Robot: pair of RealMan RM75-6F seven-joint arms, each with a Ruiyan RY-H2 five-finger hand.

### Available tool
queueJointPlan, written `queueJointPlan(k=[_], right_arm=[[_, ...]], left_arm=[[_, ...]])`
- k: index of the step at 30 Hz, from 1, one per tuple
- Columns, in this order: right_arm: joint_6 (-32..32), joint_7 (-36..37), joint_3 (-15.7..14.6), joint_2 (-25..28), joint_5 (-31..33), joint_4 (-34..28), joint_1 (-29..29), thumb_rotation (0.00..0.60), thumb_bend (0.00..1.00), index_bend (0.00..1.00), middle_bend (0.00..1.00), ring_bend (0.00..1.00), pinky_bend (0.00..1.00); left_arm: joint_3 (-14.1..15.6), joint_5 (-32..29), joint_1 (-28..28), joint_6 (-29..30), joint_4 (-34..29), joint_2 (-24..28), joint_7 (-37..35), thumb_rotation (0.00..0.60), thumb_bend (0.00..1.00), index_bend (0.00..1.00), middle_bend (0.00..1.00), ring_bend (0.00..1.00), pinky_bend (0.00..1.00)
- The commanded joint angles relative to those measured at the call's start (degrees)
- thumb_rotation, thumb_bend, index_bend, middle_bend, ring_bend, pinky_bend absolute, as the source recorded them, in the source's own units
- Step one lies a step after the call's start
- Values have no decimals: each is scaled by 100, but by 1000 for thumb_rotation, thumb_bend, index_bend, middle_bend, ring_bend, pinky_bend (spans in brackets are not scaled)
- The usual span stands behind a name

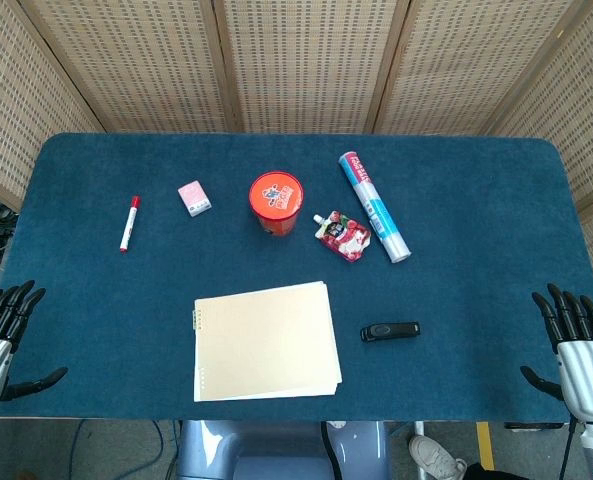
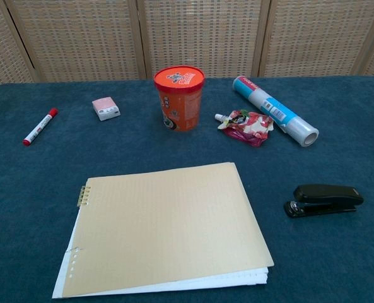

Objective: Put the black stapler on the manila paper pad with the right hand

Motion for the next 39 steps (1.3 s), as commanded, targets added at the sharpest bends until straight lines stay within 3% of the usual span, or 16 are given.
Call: queueJointPlan(k=[1, 7, 13, 15, 17, 20, 26, 39], right_arm=[[-6, 1, 0, 2, 3, -2, 2, 600, 0, 0, 0, 0, 0], [-220, -11, 12, -45, 44, 33, 120, 600, 0, 0, 0, 0, 0], [-1054, 197, 48, -78, -139, 12, 707, 600, 0, 8, 21, 1, 2], [-1525, 426, 46, -54, -130, -84, 983, 600, 0, 50, 77, 23, 41], [-2096, 651, 85, -38, -53, -185, 1329, 600, 0, 146, 179, 104, 170], [-2521, 596, 172, -191, 74, -159, 1628, 600, 10, 240, 276, 195, 282], [-3378, 16, 318, -924, 678, 102, 2189, 600, 141, 334, 374, 300, 379], [-3592, -1391, 368, -2252, 1399, 928, 2626, 600, 267, 375, 405, 327, 380]], left_arm=[[-1, -1, 0, 0, 1, -2, 4, 600, 0, 0, 0, 0, 0], [0, -11, -19, -50, 5, -41, 69, 600, 0, 0, 0, 0, 0], [-62, -152, -90, -190, 4, -115, 202, 600, 0, 0, 0, 0, 0], [-80, -198, -109, -229, 12, -134, 245, 600, 0, 0, 0, 0, 0], [-118, -276, -136, -272, 29, -161, 290, 600, 0, 0, 0, 0, 0], [-146, -370, -160, -333, 42, -189, 328, 600, 0, 0, 0, 0, 0], [-187, -571, -225, -506, 81, -285, 497, 600, 0, 0, 0, 0, 0], [-241, -818, -318, -706, 136, -371, 603, 600, 0, 0, 0, 0, 0]])
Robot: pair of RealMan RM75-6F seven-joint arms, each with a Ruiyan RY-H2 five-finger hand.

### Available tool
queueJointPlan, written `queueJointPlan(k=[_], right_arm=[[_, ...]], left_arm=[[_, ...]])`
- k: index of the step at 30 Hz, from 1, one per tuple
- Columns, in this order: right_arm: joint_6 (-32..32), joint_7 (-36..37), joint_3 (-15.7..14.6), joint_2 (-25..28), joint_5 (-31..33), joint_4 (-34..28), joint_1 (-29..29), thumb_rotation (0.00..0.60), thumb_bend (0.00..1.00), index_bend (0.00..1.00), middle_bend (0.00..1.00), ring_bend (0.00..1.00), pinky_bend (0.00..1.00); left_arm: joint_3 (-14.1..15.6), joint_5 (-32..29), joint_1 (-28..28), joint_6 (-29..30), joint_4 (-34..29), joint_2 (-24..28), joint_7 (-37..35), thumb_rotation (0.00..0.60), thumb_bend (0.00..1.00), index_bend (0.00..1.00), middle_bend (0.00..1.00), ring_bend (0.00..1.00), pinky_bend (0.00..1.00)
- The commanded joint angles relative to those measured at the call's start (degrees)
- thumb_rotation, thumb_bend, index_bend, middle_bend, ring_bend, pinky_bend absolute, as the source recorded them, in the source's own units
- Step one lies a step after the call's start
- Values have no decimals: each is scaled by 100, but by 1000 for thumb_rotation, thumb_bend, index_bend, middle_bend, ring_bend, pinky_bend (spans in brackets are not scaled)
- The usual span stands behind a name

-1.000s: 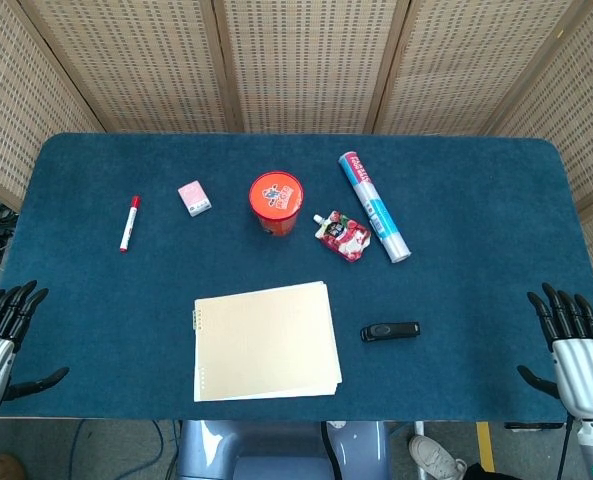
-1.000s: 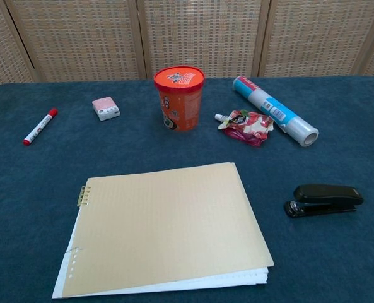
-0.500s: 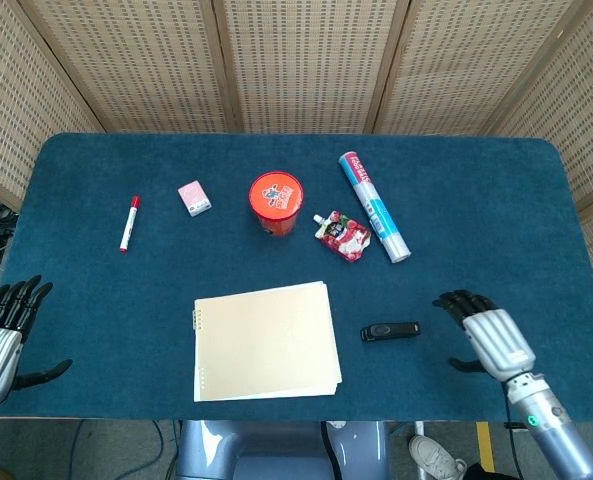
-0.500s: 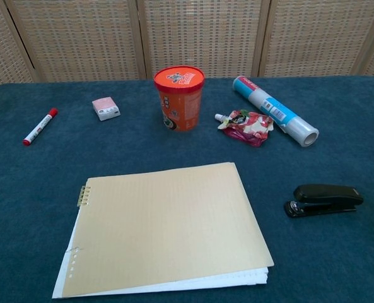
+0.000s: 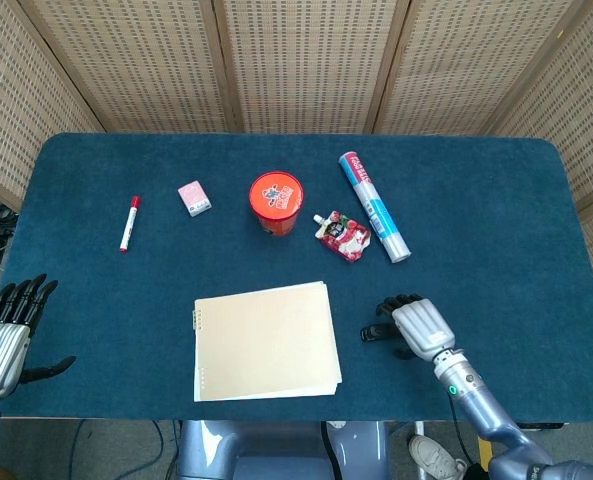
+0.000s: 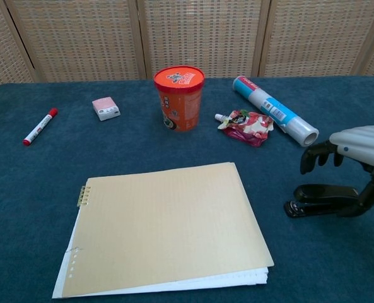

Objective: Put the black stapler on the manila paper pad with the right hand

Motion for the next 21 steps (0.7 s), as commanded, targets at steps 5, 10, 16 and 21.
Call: queueJointPlan(k=[5, 10, 16, 21], right_arm=[[-128, -564, -70, -542, 314, 533, 215, 600, 288, 409, 431, 350, 380], [-117, -718, -130, -734, 390, 748, 256, 600, 323, 450, 466, 384, 405], [-68, -772, -206, -897, 352, 1005, 293, 600, 432, 519, 528, 446, 436], [71, -694, -230, -966, 215, 1110, 307, 600, 556, 639, 638, 563, 543]], left_arm=[[-12, -45, -19, -25, 3, 16, -49, 600, 0, 0, 0, 0, 0], [-16, -76, -37, -56, 16, 23, -74, 600, 0, 0, 0, 0, 0], [-20, -94, -53, -72, 22, 22, -85, 600, 0, 0, 0, 0, 0], [-19, -114, -65, -89, 15, 23, -85, 600, 0, 0, 0, 0, 0]])
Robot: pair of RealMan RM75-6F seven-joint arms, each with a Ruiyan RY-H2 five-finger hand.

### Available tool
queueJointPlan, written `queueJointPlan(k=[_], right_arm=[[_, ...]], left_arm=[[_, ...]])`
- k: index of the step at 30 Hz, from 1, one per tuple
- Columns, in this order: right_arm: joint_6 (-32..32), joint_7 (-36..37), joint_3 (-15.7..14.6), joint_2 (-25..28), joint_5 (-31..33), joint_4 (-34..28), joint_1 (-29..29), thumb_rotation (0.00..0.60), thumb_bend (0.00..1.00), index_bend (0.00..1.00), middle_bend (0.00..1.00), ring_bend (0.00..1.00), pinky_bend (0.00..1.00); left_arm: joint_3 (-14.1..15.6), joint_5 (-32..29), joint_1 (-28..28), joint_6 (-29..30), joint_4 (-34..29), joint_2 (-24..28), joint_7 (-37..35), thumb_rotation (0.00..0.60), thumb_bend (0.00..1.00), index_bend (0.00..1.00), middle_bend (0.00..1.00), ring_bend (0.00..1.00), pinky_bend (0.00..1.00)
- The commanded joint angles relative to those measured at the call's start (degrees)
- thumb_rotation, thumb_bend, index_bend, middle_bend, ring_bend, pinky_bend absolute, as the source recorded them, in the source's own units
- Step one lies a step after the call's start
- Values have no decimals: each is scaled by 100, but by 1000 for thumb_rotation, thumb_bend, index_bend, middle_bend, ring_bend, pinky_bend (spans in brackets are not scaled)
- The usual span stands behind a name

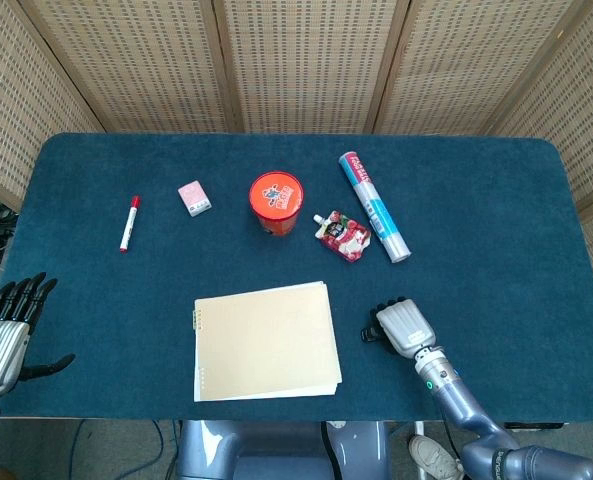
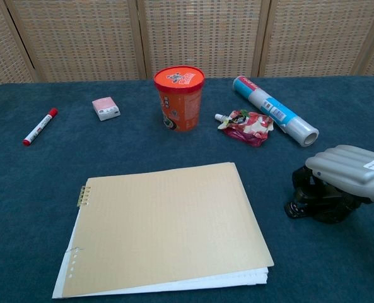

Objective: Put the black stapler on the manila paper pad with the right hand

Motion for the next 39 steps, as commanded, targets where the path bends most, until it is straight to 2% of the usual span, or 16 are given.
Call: queueJointPlan(k=[1, 10, 17, 26, 33, 39], right_arm=[[160, 136, 19, -12, -127, -37, 0, 600, 561, 644, 643, 569, 550], [362, 108, 239, 356, -504, -745, 241, 600, 561, 643, 643, 569, 550], [-119, -504, 623, 434, -207, -1315, 804, 600, 561, 642, 643, 569, 551], [-951, -1539, 746, -260, 675, -1048, 1694, 600, 561, 643, 643, 572, 548], [-1095, -1803, 615, -954, 897, -708, 2087, 600, 562, 645, 645, 575, 538], [-1077, -1908, 487, -1289, 920, -537, 2255, 600, 562, 645, 645, 575, 538]], left_arm=[[-3, -12, -3, -2, -4, 1, -6, 600, 0, 0, 0, 0, 0], [-8, -49, -15, -18, -20, 31, -70, 600, 0, 0, 0, 0, 0], [-32, -106, -33, -45, -26, 85, -212, 600, 0, 0, 0, 0, 0], [-70, -245, -86, -167, 6, 158, -401, 600, 0, 0, 0, 0, 0], [-107, -394, -128, -267, 63, 160, -454, 600, 0, 0, 0, 0, 0], [-112, -460, -166, -351, 88, 147, -459, 600, 0, 0, 0, 0, 0]])
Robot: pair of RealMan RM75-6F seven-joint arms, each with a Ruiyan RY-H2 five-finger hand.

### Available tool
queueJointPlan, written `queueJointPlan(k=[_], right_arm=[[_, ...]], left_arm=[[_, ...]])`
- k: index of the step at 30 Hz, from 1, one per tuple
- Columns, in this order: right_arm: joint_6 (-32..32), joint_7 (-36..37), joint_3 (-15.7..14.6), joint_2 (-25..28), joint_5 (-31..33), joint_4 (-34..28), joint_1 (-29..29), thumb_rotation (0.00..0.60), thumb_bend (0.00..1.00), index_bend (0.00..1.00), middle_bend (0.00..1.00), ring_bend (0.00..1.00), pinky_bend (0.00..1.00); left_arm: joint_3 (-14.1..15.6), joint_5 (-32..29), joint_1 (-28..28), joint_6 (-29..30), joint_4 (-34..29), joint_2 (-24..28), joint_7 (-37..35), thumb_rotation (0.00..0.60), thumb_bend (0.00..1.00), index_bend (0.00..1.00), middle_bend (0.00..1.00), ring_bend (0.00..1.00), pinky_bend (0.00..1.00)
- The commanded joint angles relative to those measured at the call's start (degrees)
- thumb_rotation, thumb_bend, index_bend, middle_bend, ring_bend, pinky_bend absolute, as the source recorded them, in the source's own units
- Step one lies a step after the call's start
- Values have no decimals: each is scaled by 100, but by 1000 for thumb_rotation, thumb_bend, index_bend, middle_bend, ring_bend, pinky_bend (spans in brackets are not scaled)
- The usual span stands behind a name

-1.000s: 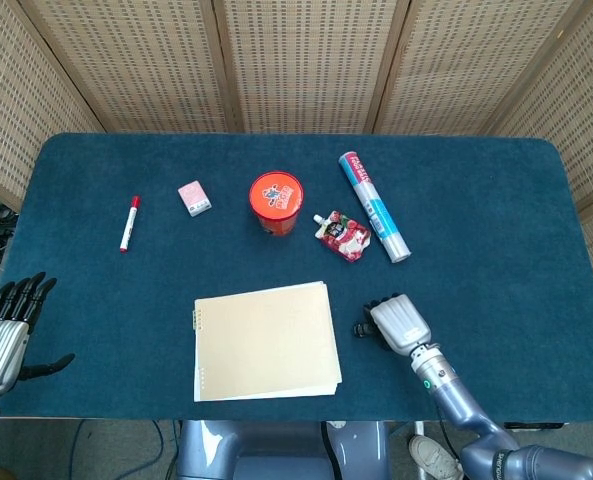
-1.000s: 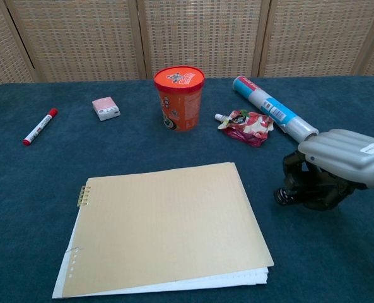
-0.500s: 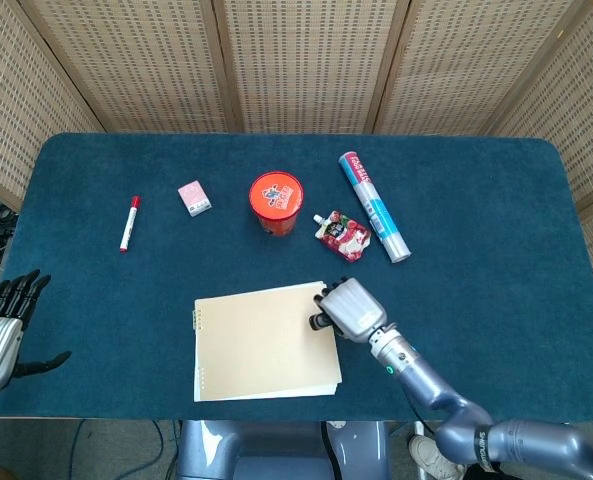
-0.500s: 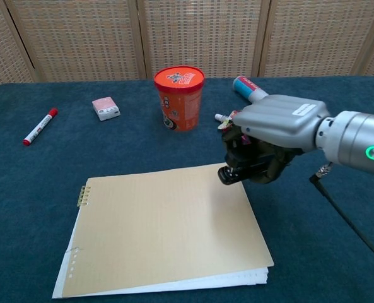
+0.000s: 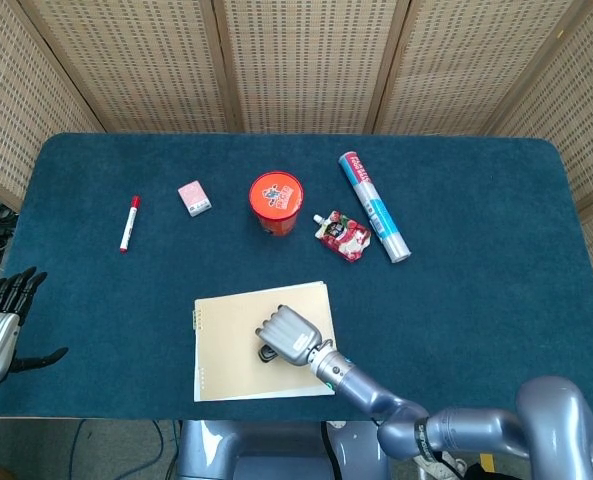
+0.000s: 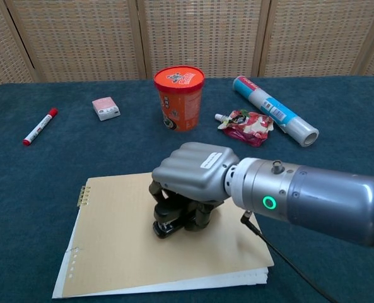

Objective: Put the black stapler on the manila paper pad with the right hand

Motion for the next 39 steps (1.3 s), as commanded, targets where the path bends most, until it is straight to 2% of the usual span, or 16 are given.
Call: queueJointPlan(k=[1, 3, 4, 5, 7, 8, 10, 14, 18, 24, 28, 31, 34, 39], right_arm=[[9, -86, -100, -177, 27, 135, 102, 600, 559, 636, 642, 575, 538], [24, -101, -137, -256, 58, 196, 129, 600, 469, 498, 576, 541, 492], [47, -122, -163, -293, 52, 233, 150, 600, 337, 323, 457, 456, 400], [54, -136, -186, -298, 41, 247, 163, 600, 179, 150, 292, 326, 276], [44, -143, -223, -258, 75, 218, 176, 600, 19, 5, 63, 111, 91], [62, -163, -227, -221, 102, 178, 180, 600, 0, 0, 12, 42, 36], [162, -170, -212, -101, 74, 16, 178, 600, 0, 0, 0, 4, 1], [341, -183, -223, 208, 12, -329, 131, 600, 0, 0, 0, 0, 0], [657, -326, -304, 786, -220, -817, 12, 600, 0, 0, 0, 0, 0], [1424, -475, -620, 1900, -1098, -1135, -367, 600, 0, 0, 0, 0, 0], [2106, 155, -875, 2712, -1714, -1073, -834, 600, 0, 0, 0, 0, 0], [2814, 929, -1013, 3133, -2050, -898, -1295, 600, 0, 0, 0, 0, 0], [3608, 1837, -1176, 3404, -2098, -733, -1943, 600, 0, 0, 0, 0, 0], [4405, 2945, -1443, 3526, -2066, -547, -2791, 600, 0, 0, 0, 0, 0]], left_arm=[[5, -5, -12, -20, -4, -6, 3, 600, 0, 0, 0, 0, 0], [9, 0, -13, -16, -7, -8, 10, 600, 0, 0, 0, 0, 0], [13, 2, -12, -13, -9, -9, 13, 600, 0, 0, 0, 0, 0], [14, 0, -12, -13, -7, -11, 17, 600, 0, 0, 0, 0, 0], [15, -8, -15, -19, -3, -15, 24, 600, 0, 0, 0, 0, 0], [16, -11, -17, -23, -3, -17, 27, 600, 0, 0, 0, 0, 0], [22, -6, -22, -26, -1, -25, 43, 600, 0, 0, 0, 0, 0], [39, 14, -27, -31, -6, -41, 79, 600, 0, 0, 0, 0, 0], [64, 60, -29, -22, -21, -57, 127, 600, 0, 0, 0, 0, 0], [94, 133, -2, 43, -48, -47, 119, 600, 0, 0, 0, 0, 0], [118, 207, 40, 130, -86, -3, 55, 600, 0, 0, 0, 0, 0], [145, 286, 57, 169, -105, 25, -7, 600, 0, 0, 0, 0, 0], [166, 448, 88, 288, -103, 44, -105, 600, 0, 0, 0, 0, 0], [238, 655, 160, 445, -108, 88, -174, 600, 0, 0, 0, 0, 0]])
